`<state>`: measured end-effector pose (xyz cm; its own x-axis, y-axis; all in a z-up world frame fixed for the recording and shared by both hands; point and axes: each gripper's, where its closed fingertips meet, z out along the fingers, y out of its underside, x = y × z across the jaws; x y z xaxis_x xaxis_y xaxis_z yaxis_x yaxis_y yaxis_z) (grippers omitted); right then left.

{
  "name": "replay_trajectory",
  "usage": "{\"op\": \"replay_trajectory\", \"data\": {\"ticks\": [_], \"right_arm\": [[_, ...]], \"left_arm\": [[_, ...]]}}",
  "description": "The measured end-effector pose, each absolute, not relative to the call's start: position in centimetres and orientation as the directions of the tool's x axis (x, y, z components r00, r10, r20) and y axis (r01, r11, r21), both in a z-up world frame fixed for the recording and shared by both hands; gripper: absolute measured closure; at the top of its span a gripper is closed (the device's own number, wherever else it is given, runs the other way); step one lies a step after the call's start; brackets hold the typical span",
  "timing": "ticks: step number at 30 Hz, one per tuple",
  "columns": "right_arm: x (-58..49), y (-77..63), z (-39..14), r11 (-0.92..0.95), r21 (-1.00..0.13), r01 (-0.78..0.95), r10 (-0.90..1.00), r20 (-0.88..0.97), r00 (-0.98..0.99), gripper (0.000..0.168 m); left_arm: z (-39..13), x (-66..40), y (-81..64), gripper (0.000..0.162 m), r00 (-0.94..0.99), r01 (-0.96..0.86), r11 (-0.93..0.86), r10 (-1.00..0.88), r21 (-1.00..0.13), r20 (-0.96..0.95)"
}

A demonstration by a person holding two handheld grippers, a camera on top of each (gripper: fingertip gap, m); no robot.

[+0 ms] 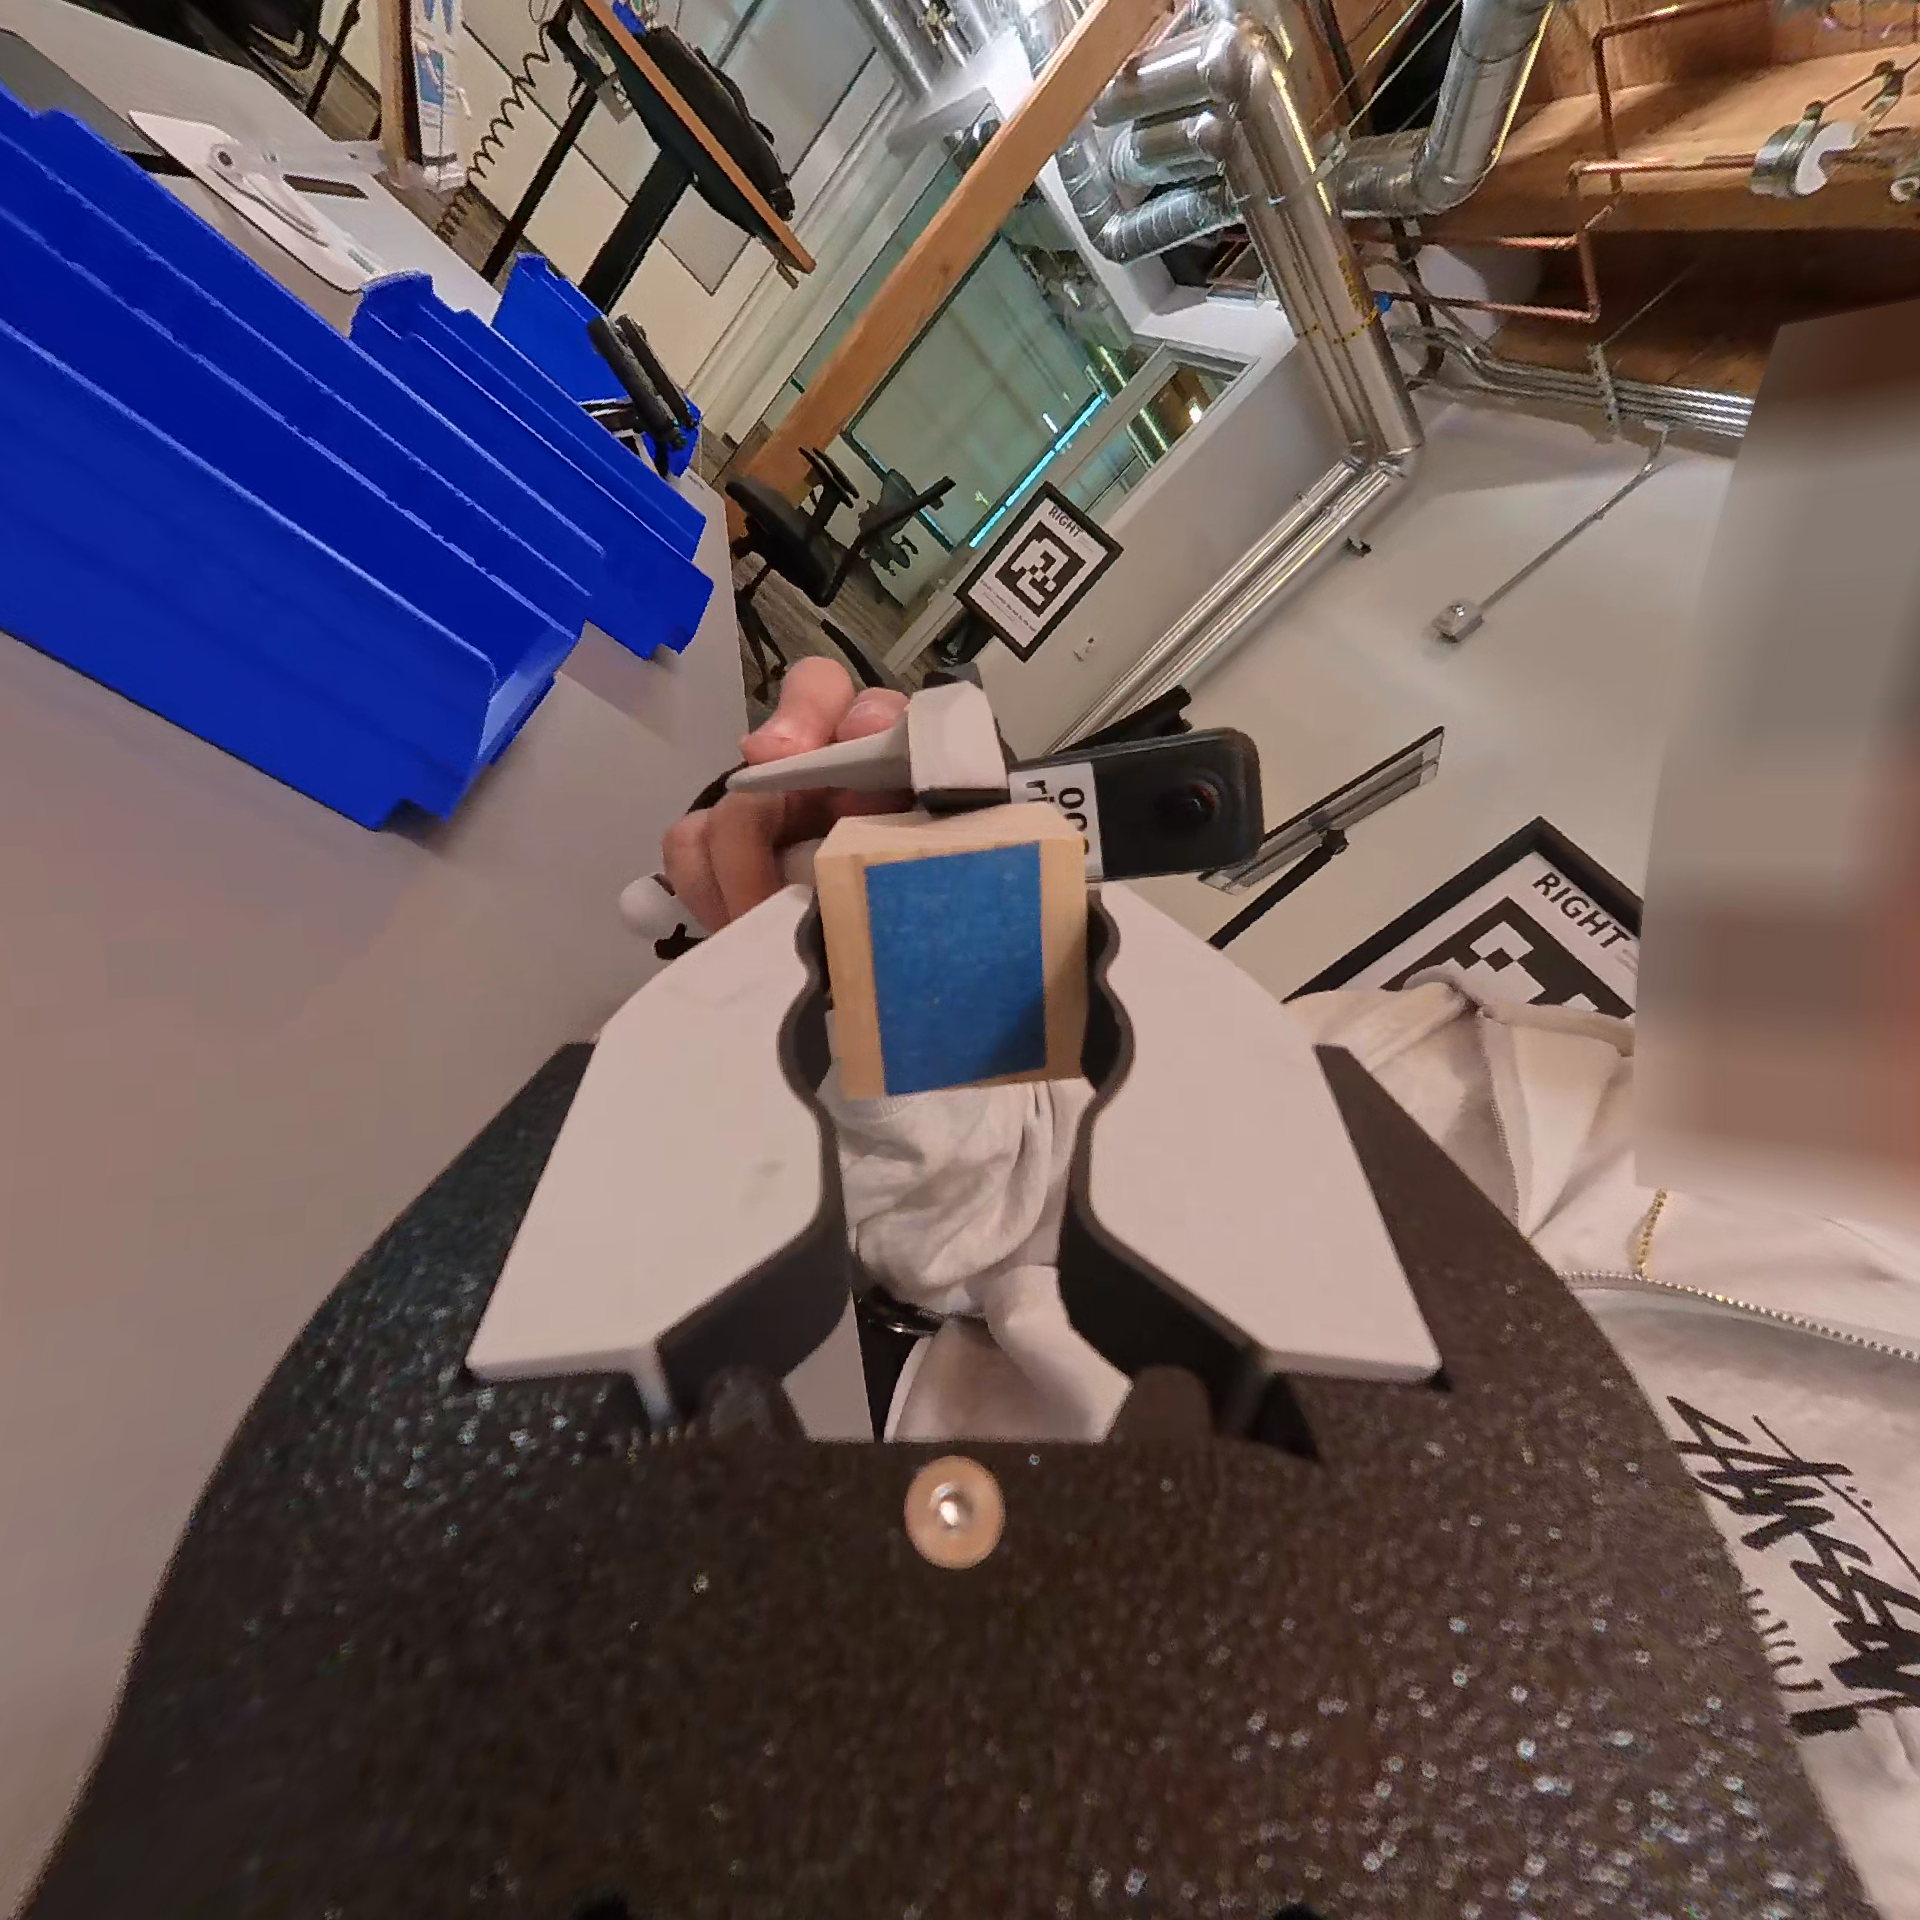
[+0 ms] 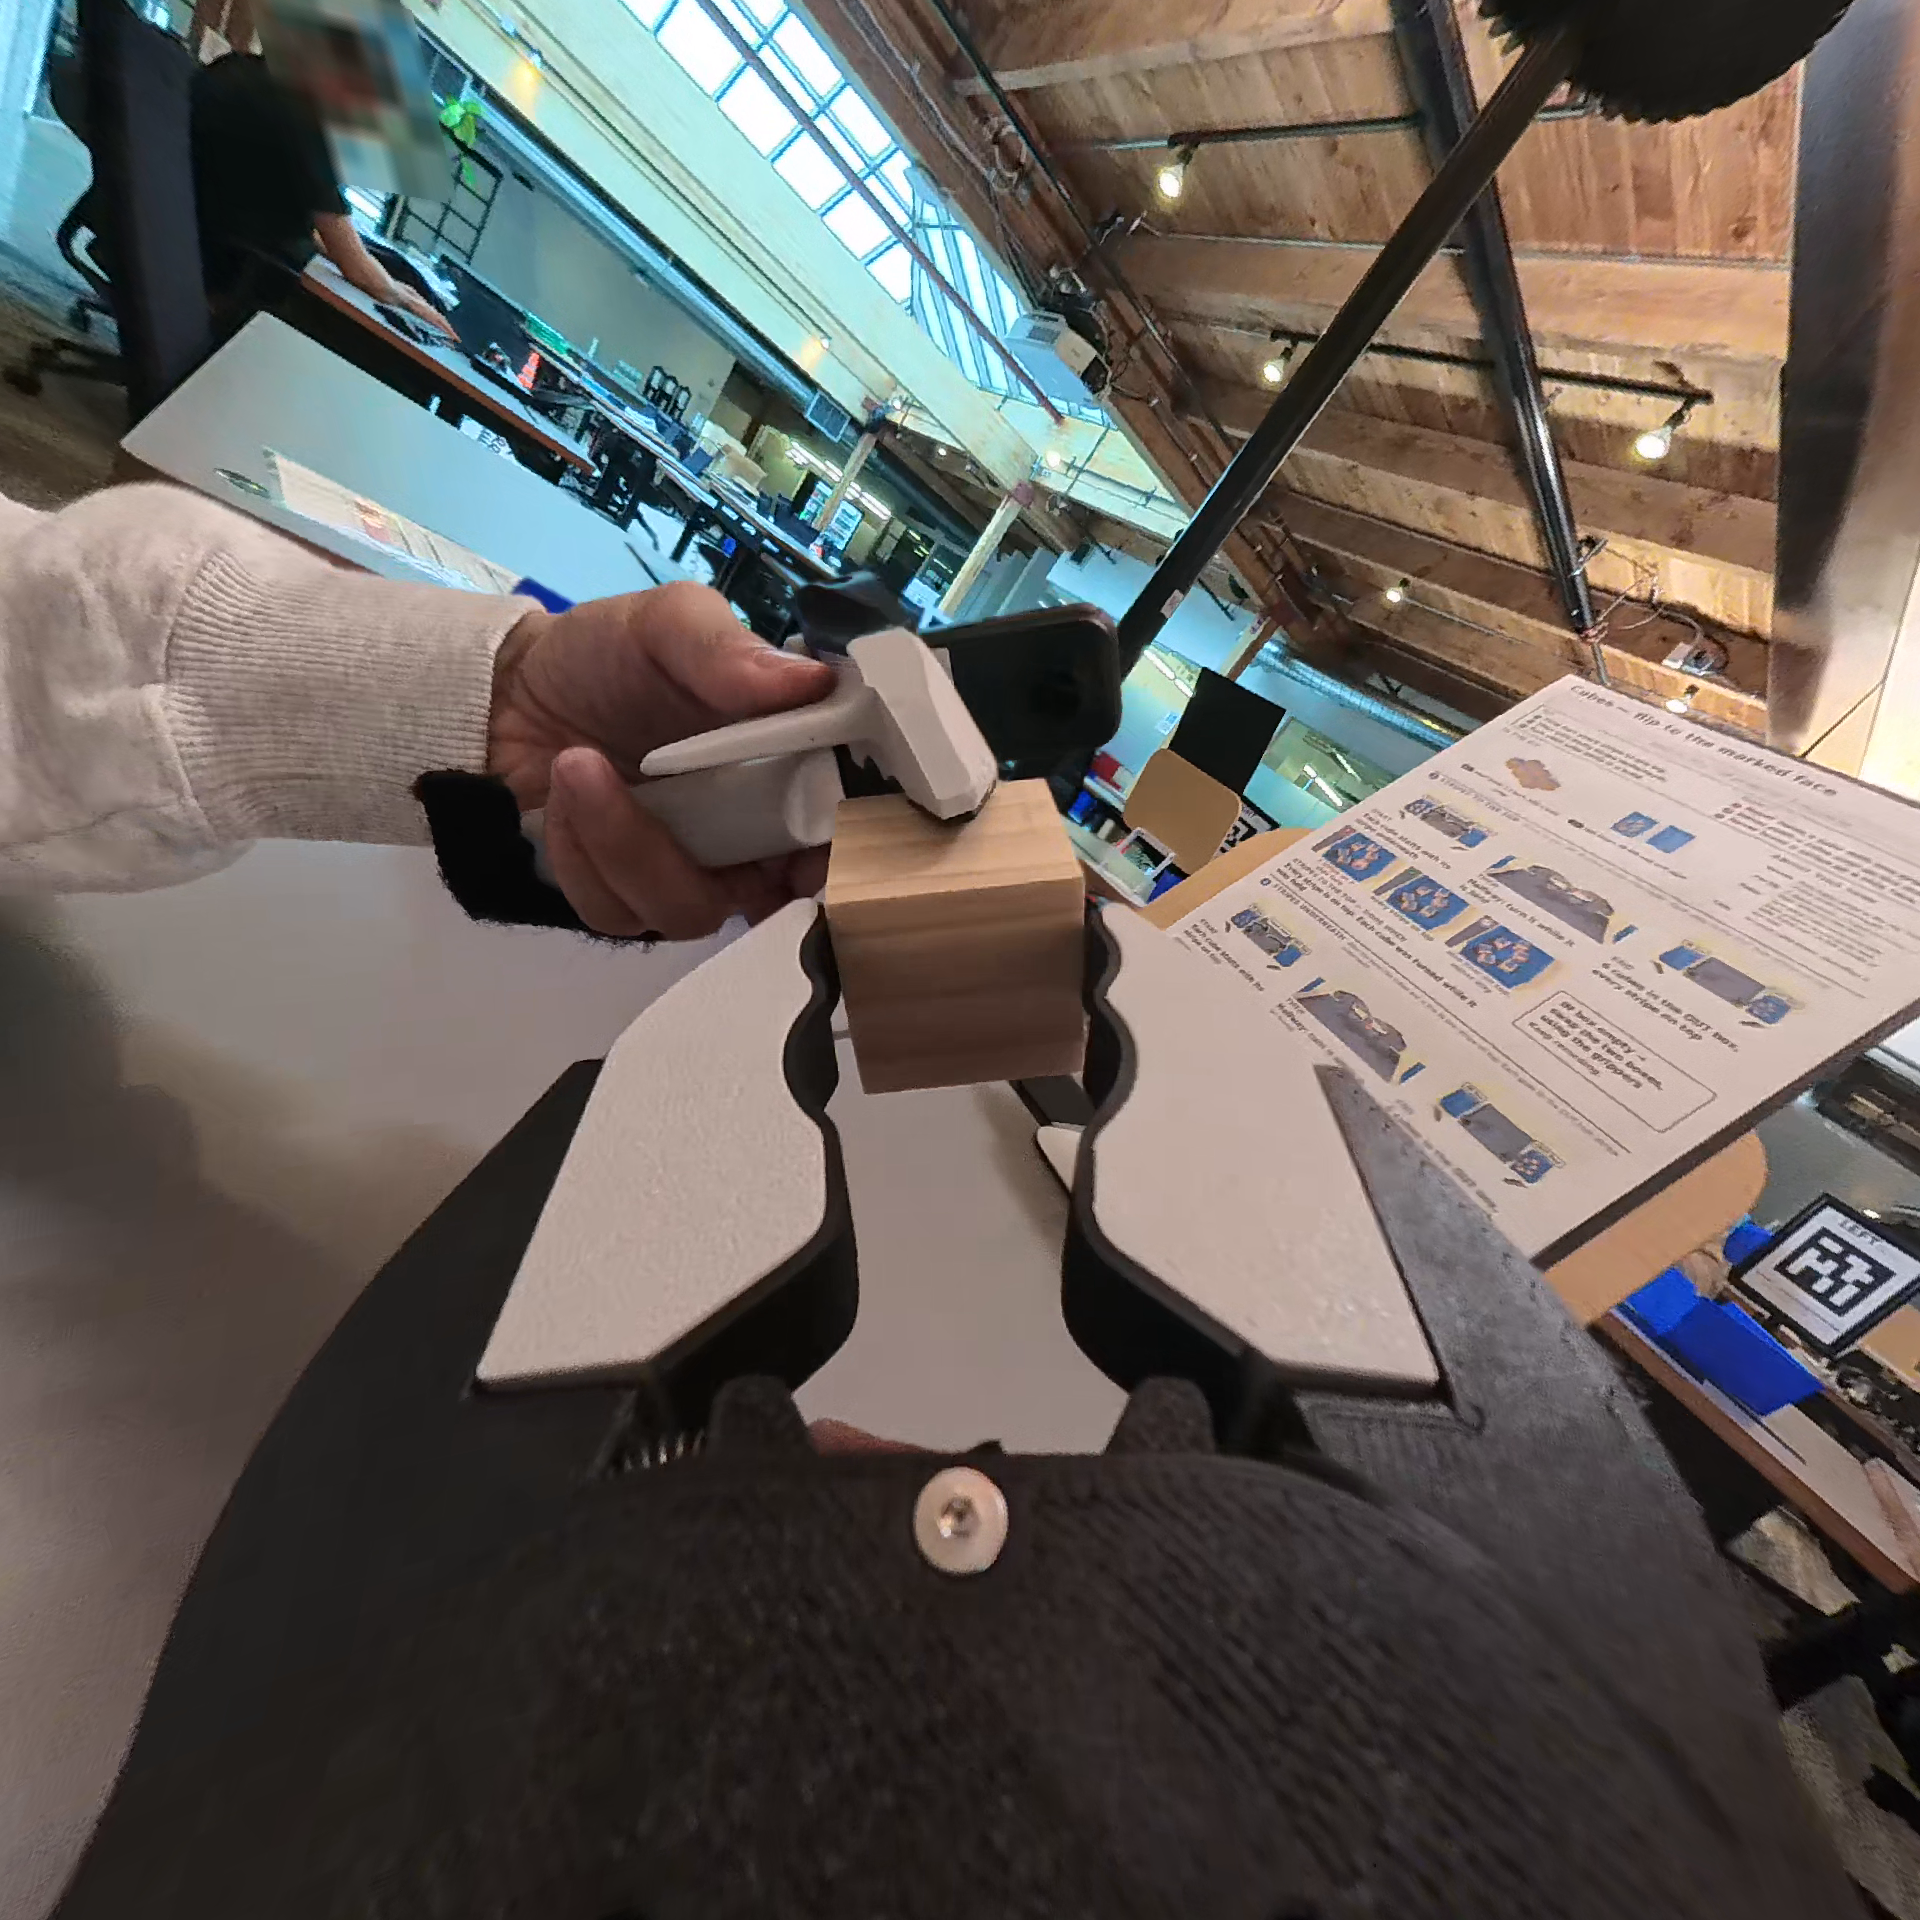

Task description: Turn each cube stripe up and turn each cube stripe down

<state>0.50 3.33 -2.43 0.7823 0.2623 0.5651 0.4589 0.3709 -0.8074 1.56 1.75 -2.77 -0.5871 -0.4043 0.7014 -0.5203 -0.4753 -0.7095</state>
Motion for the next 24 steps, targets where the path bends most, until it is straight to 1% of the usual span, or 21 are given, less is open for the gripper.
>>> {"op": "replay_trajectory", "data": {"ticks": [1, 3, 5, 6, 8, 11, 13, 16, 18, 20, 22, 24], "right_arm": [[0.5, 3.3, -2.3, 0.375, -0.811, 0.449, 0.269, 0.558, 0.785, 0.123], [0.6, 2.8, -1.8, 0.394, -0.822, 0.410, 0.290, 0.535, 0.794, 0.123], [1.8, 2.4, -1.4, 0.376, -0.858, 0.350, 0.310, 0.473, 0.825, 0.123], [2.8, 2.2, -1.2, 0.362, -0.878, 0.314, 0.309, 0.431, 0.848, 0.123], [5.6, 1.8, -0.6, 0.312, -0.918, 0.243, 0.278, 0.333, 0.901, 0.123], [10.5, 0.7, -0.2, 0.188, -0.963, 0.191, 0.212, 0.230, 0.950, 0.123], [13.3, -0.2, 0.4, 0.126, -0.976, 0.176, 0.200, 0.199, 0.959, 0.123], [16.7, -1.7, 1.5, 0.022, -0.980, 0.197, 0.277, 0.196, 0.941, 0.123], [20.2, -2.3, 1.8, -0.104, -0.970, 0.217, 0.266, 0.183, 0.946, 0.123], [24.5, -2.8, 1.4, -0.263, -0.936, 0.233, 0.210, 0.180, 0.961, 0.123], [29.1, -3.4, 0.3, -0.447, -0.881, 0.158, 0.085, 0.134, 0.987, 0.122], [32.9, -4.2, -1.7, -0.626, -0.780, -0.001, -0.080, 0.064, 0.995, 0.123]], "left_arm": [[-2.9, 1.7, 2.1, 0.116, -0.582, -0.501, -0.485, -0.425, -0.717, 0.694], [-2.8, 2.0, 3.3, 0.103, -0.567, -0.419, -0.506, -0.503, -0.754, 0.652], [-3.2, 2.3, 5.0, 0.090, -0.536, -0.332, -0.499, -0.598, -0.800, 0.595], [-3.8, 2.5, 6.0, 0.091, -0.501, -0.295, -0.482, -0.658, -0.825, 0.563], [-5.7, 3.2, 8.3, 0.088, -0.386, -0.245, -0.424, -0.783, -0.872, 0.489], [-9.7, 4.1, 12.2, 0.084, -0.142, -0.234, -0.328, -0.920, -0.915, 0.366], [-12.2, 4.4, 14.4, 0.081, 0.001, -0.245, -0.262, -0.963, -0.933, 0.270], [-15.2, 4.6, 16.2, 0.081, 0.158, -0.289, -0.201, -0.974, -0.936, 0.161], [-16.5, 4.7, 16.5, 0.082, 0.219, -0.339, -0.184, -0.969, -0.923, 0.113], [-17.3, 4.6, 16.4, 0.083, 0.233, -0.382, -0.115, -0.972, -0.917, 0.025], [-17.9, 4.3, 16.7, 0.084, 0.252, -0.438, -0.029, -0.963, -0.899, -0.092], [-18.3, 4.1, 16.9, 0.084, 0.258, -0.480, 0.046, -0.947, -0.876, -0.191]]}}
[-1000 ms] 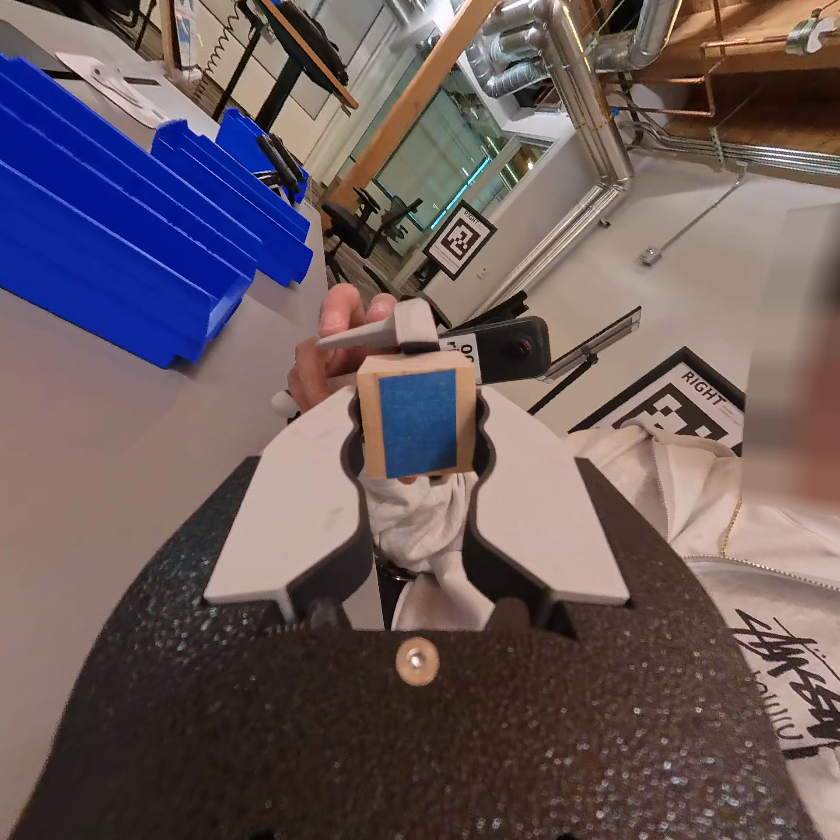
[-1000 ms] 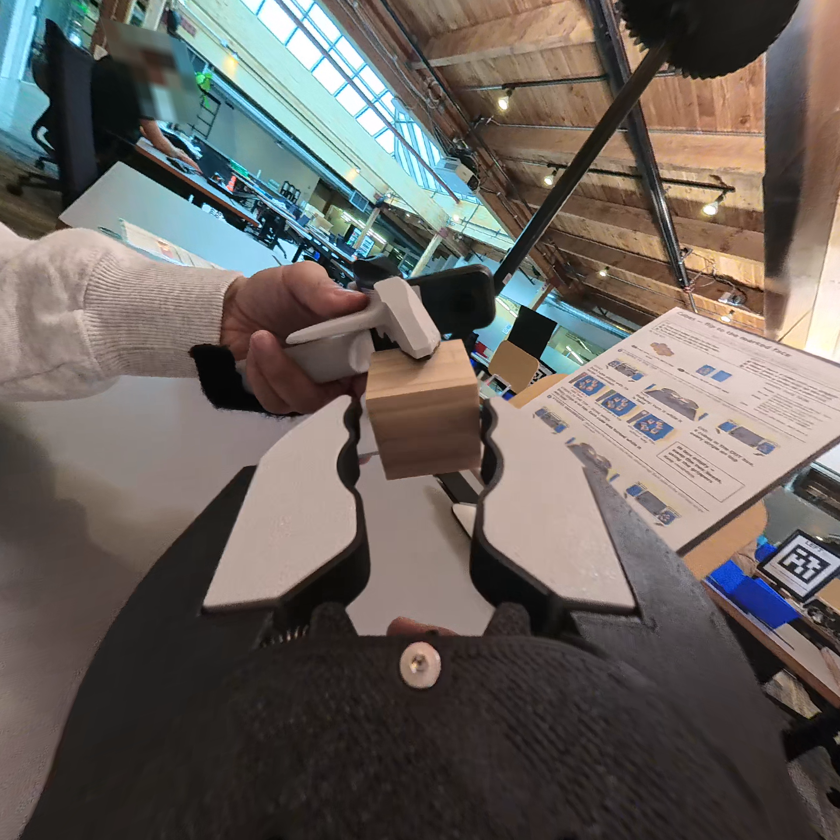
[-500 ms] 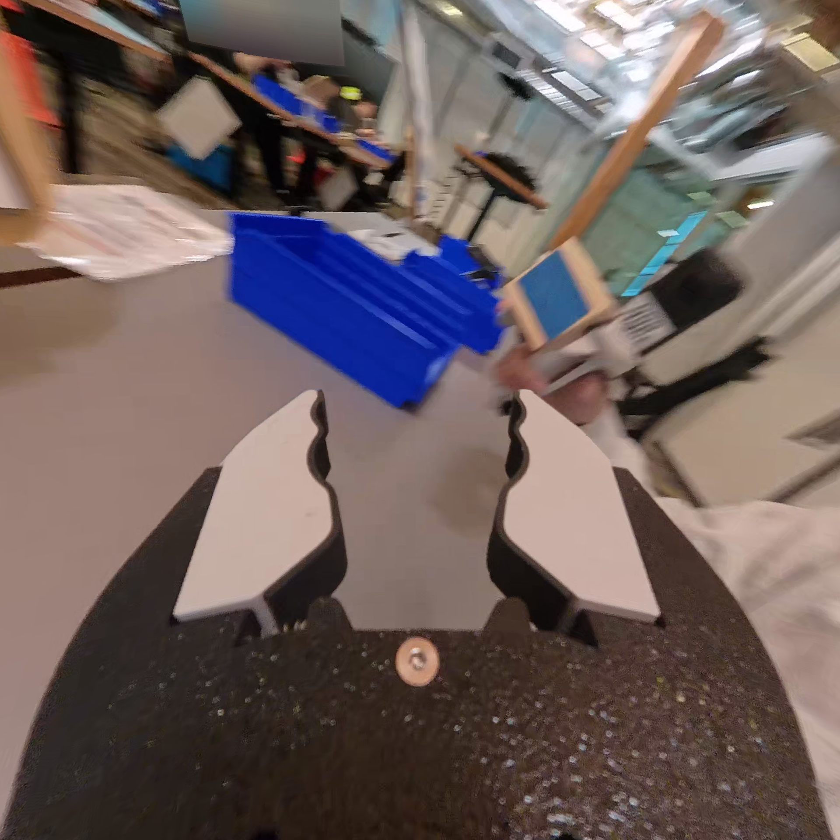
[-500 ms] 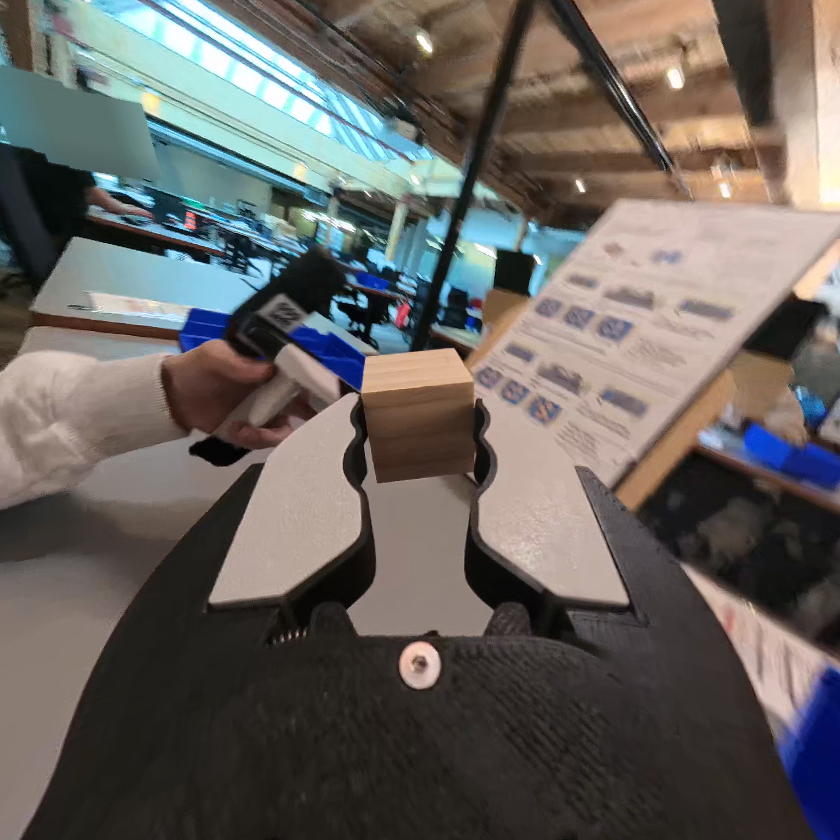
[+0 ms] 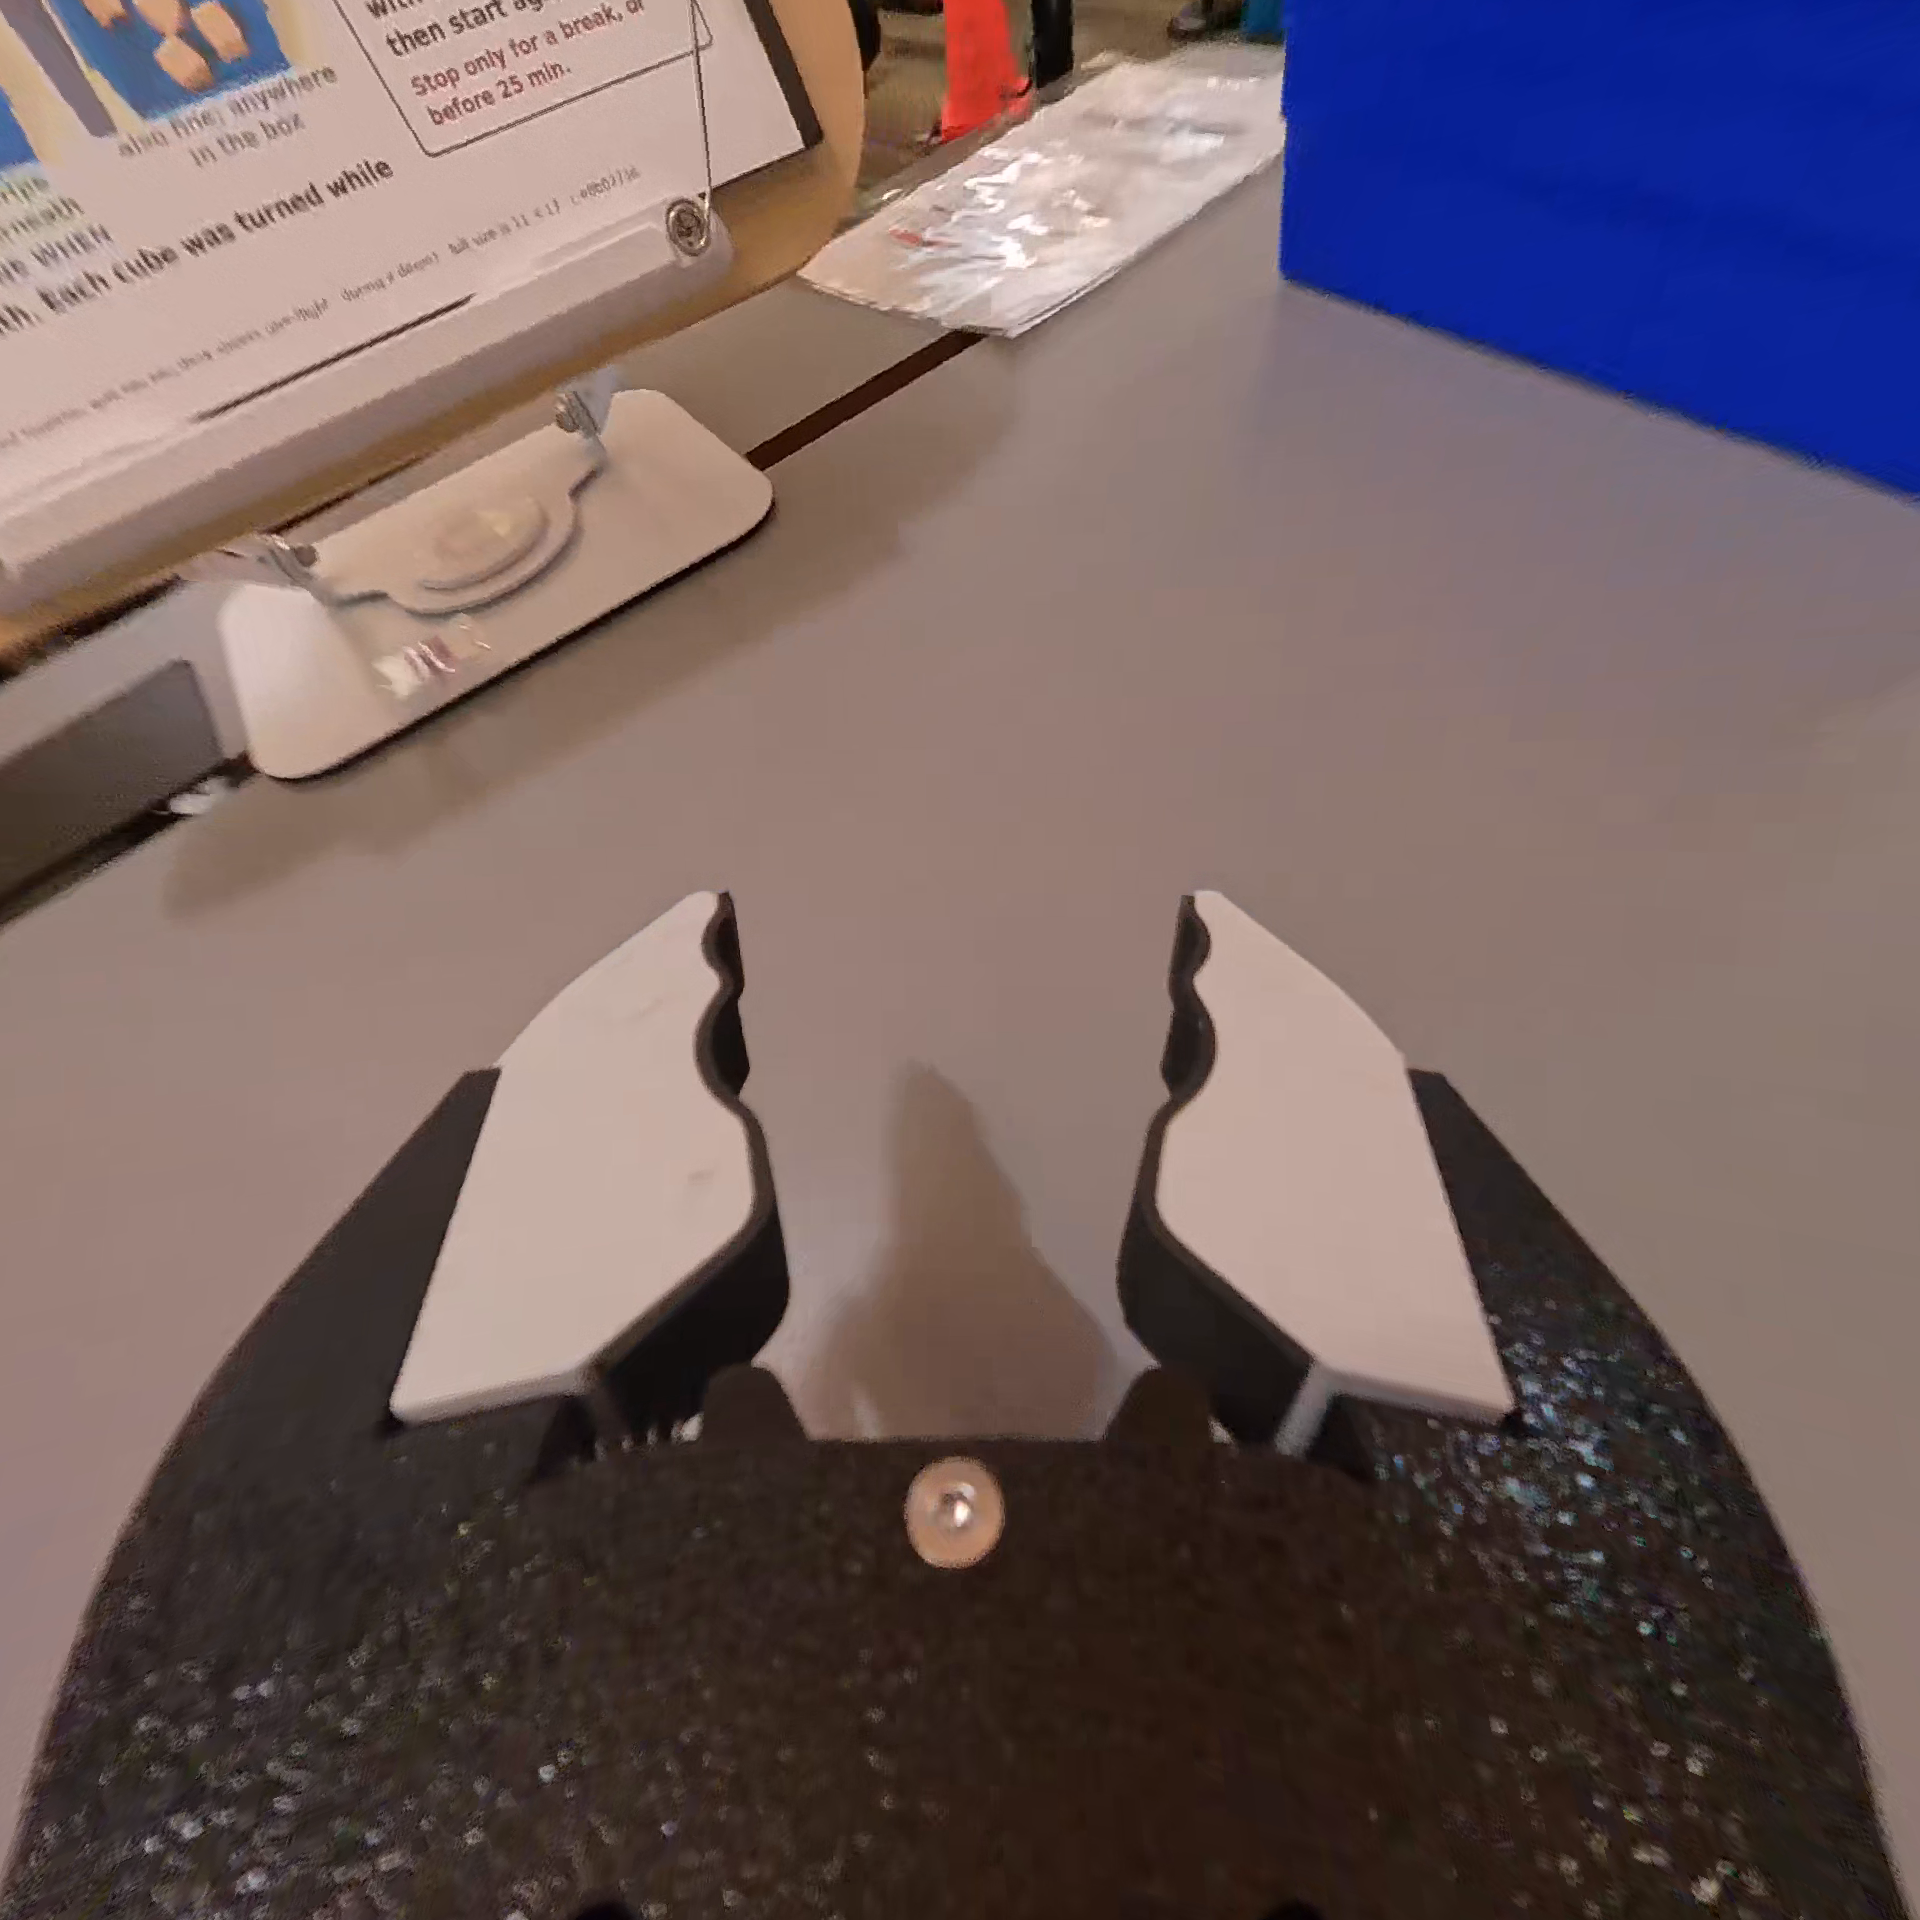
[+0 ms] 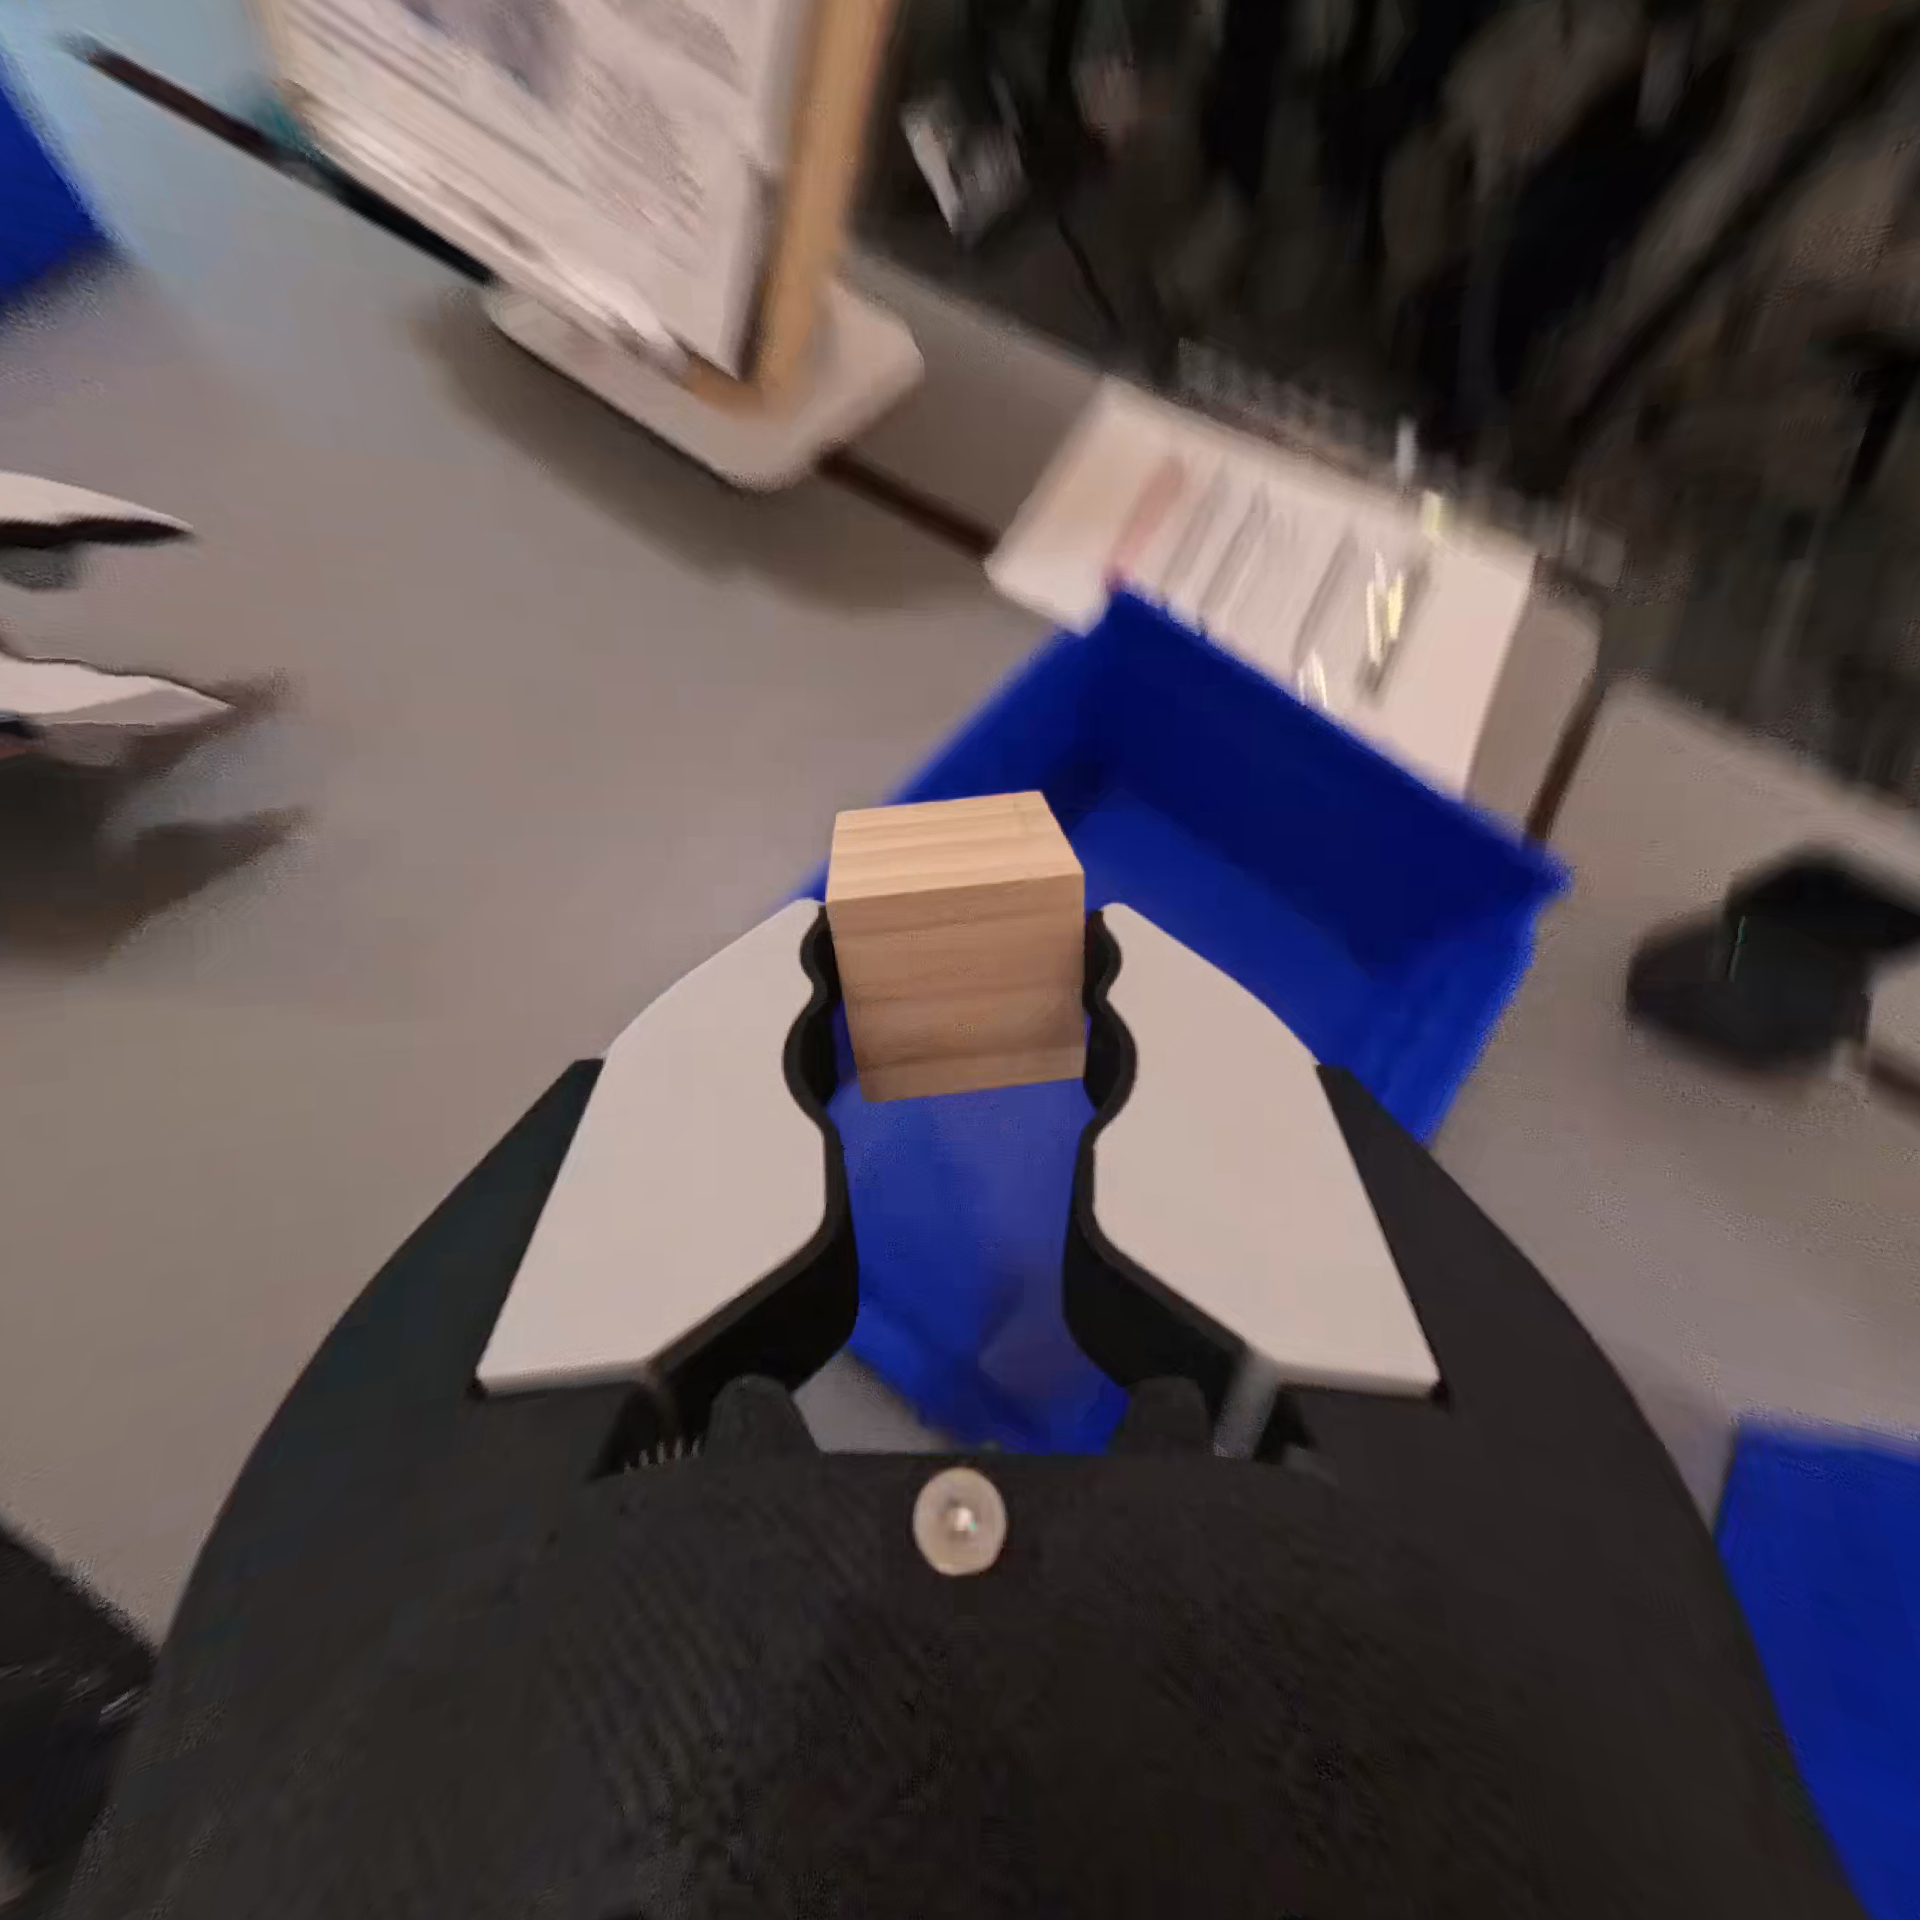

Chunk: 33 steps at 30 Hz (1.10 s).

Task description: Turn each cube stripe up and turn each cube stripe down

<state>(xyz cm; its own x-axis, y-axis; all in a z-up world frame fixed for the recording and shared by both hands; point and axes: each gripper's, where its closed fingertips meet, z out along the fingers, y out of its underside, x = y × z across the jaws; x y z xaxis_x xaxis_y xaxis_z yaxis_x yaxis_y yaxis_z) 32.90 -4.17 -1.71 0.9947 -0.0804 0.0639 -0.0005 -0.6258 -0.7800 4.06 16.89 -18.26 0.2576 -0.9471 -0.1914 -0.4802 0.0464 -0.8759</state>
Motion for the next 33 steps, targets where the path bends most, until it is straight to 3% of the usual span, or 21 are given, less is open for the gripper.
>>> {"op": "replay_trajectory", "data": {"ticks": [4, 11, 17, 21, 33], "right_arm": [[36.4, -4.7, -6.8, -0.812, -0.526, -0.252, -0.278, -0.030, 0.960, 0.123], [39.0, -3.1, -13.8, -0.917, -0.193, -0.348, -0.368, 0.081, 0.926, 0.122], [39.7, 1.1, -16.9, -0.902, -0.120, -0.415, -0.426, 0.082, 0.901, 0.122], [40.7, 3.4, -18.4, -0.876, -0.126, -0.465, -0.479, 0.114, 0.870, 0.122], [40.5, 4.2, -21.8, -0.836, -0.072, -0.543, -0.548, 0.075, 0.833, 0.122]], "left_arm": [[-19.2, 3.8, 17.0, 0.085, 0.270, -0.529, 0.055, -0.935, -0.847, -0.229], [-20.8, 2.7, 18.8, 0.085, 0.380, -0.584, -0.029, -0.893, -0.811, -0.242], [-21.2, 1.8, 20.1, 0.086, 0.458, -0.592, -0.094, -0.856, -0.800, -0.238], [-21.5, 1.2, 20.9, 0.086, 0.475, -0.629, -0.067, -0.822, -0.774, -0.314], [-21.4, 1.6, 20.3, 0.086, 0.458, -0.627, -0.056, -0.834, -0.777, -0.309]]}}
